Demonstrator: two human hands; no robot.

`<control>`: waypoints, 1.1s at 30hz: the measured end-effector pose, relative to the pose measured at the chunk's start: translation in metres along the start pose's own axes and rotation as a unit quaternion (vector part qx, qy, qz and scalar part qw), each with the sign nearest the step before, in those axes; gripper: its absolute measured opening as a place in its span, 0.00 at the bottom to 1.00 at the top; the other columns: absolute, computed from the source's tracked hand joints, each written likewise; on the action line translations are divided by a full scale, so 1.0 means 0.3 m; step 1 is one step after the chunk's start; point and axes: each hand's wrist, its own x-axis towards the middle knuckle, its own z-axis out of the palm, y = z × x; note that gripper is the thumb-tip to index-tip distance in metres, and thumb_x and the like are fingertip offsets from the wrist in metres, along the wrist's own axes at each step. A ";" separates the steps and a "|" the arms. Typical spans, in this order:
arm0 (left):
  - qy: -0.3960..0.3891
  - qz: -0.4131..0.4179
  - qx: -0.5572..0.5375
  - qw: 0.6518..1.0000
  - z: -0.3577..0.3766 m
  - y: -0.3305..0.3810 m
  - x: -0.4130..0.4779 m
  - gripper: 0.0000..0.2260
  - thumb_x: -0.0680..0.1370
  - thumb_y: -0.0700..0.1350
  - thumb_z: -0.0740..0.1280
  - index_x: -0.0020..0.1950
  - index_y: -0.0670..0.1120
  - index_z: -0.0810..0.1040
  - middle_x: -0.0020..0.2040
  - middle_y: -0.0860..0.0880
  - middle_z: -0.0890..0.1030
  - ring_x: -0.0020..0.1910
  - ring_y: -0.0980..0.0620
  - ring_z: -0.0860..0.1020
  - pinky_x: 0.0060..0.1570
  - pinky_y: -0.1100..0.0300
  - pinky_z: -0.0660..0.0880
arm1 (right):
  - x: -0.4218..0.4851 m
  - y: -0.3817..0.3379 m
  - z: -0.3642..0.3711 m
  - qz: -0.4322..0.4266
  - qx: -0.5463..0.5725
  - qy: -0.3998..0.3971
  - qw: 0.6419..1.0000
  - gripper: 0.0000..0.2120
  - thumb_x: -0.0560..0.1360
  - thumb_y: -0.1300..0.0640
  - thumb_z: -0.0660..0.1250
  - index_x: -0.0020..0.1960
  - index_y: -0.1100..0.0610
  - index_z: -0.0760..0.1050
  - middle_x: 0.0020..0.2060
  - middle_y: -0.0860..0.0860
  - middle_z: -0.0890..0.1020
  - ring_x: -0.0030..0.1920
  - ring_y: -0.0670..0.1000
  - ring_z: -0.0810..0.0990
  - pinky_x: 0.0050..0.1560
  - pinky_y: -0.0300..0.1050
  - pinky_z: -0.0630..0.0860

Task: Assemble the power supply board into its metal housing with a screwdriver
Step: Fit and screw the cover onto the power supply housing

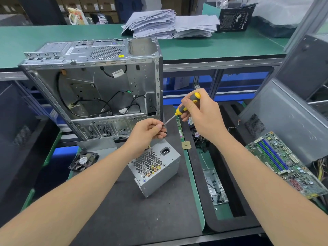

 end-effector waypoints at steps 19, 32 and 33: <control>-0.009 -0.104 -0.125 0.987 0.014 0.016 -0.006 0.06 0.84 0.37 0.64 0.55 0.38 0.80 0.44 0.45 0.84 0.41 0.53 0.83 0.44 0.64 0.81 | -0.005 -0.008 -0.011 0.020 0.028 -0.015 0.999 0.05 0.82 0.58 0.70 0.54 0.60 0.78 0.40 0.53 0.87 0.38 0.52 0.86 0.40 0.45 0.84; -0.025 -0.186 -0.286 0.940 0.000 0.035 -0.012 0.06 0.82 0.37 0.67 0.57 0.37 0.82 0.45 0.44 0.85 0.42 0.52 0.84 0.44 0.62 0.81 | -0.012 0.026 0.005 0.066 0.069 0.027 0.995 0.10 0.80 0.56 0.74 0.57 0.59 0.78 0.45 0.54 0.86 0.42 0.53 0.87 0.45 0.51 0.86; -0.027 -0.193 -0.296 0.935 0.000 0.036 -0.011 0.06 0.81 0.37 0.67 0.56 0.37 0.82 0.45 0.44 0.85 0.42 0.52 0.84 0.44 0.62 0.81 | -0.013 0.029 0.006 0.067 0.068 0.028 0.995 0.10 0.80 0.57 0.74 0.58 0.59 0.79 0.46 0.54 0.86 0.43 0.53 0.87 0.46 0.52 0.86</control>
